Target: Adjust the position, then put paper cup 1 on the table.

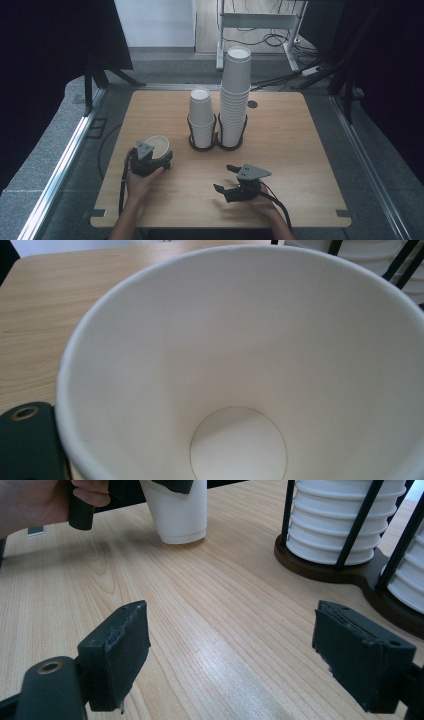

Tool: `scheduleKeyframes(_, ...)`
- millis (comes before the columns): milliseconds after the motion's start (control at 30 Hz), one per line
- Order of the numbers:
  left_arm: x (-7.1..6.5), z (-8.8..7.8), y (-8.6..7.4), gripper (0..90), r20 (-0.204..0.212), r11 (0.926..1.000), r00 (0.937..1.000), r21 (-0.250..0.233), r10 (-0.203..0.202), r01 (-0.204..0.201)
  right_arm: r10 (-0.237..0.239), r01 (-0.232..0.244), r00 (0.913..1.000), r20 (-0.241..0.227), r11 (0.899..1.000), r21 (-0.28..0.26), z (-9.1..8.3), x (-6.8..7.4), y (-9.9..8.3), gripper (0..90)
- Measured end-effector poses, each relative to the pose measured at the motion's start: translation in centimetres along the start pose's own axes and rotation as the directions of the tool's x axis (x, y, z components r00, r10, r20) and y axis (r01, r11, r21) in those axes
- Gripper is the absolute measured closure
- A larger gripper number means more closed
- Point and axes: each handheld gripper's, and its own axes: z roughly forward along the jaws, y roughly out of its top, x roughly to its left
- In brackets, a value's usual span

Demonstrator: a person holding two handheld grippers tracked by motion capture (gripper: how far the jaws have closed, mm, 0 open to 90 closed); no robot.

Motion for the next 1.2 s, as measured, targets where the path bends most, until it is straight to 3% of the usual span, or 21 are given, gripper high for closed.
scheduleKeyframes(233, -0.3, 0.5, -0.2, 6.0, 0.015, 0.9995, 0.9996, 0.024, 0.022, -0.022, -0.002, 0.002, 1.0, 0.001, 1.0, -0.003, 0.0, 0.0, 0.1, 15.6)
scheduleKeyframes(333, -0.4, 0.3, -0.1, 1.3, -0.004, 0.9996, 0.9997, 0.014, 0.023, -0.023, -0.002, 0.002, 1.0, 0.001, 1.0, 0.0, 0.0, 0.0, 0.0, 15.6)
scheduleKeyframes(467, -0.2, -0.5, 0.5, 0.0, -0.008, 0.9997, 0.9997, -0.012, 0.023, -0.023, -0.003, 0.003, 1.0, -0.002, 1.0, -0.002, -0.1, 0.0, 0.0, 15.5)
scheduleKeyframes(567, -0.1, -1.0, 0.7, 0.0, -0.009, 0.9994, 0.9994, -0.007, 0.034, -0.034, -0.004, 0.004, 1.0, -0.003, 1.0, -0.002, -0.2, 0.0, 0.1, 15.6)
scheduleKeyframes(800, 0.1, -2.6, 0.4, 0.0, -0.002, 0.9999, 0.9999, -0.005, 0.015, -0.015, -0.003, 0.003, 1.0, -0.003, 1.0, -0.011, -0.4, -0.1, 0.2, 15.5)
scheduleKeyframes(1200, 0.2, -4.8, 1.2, 0.0, 0.012, 0.9977, 0.9997, -0.064, 0.023, -0.022, 0.006, -0.006, 1.0, 0.001, 1.0, -0.018, -0.6, -0.2, 0.1, 15.4)
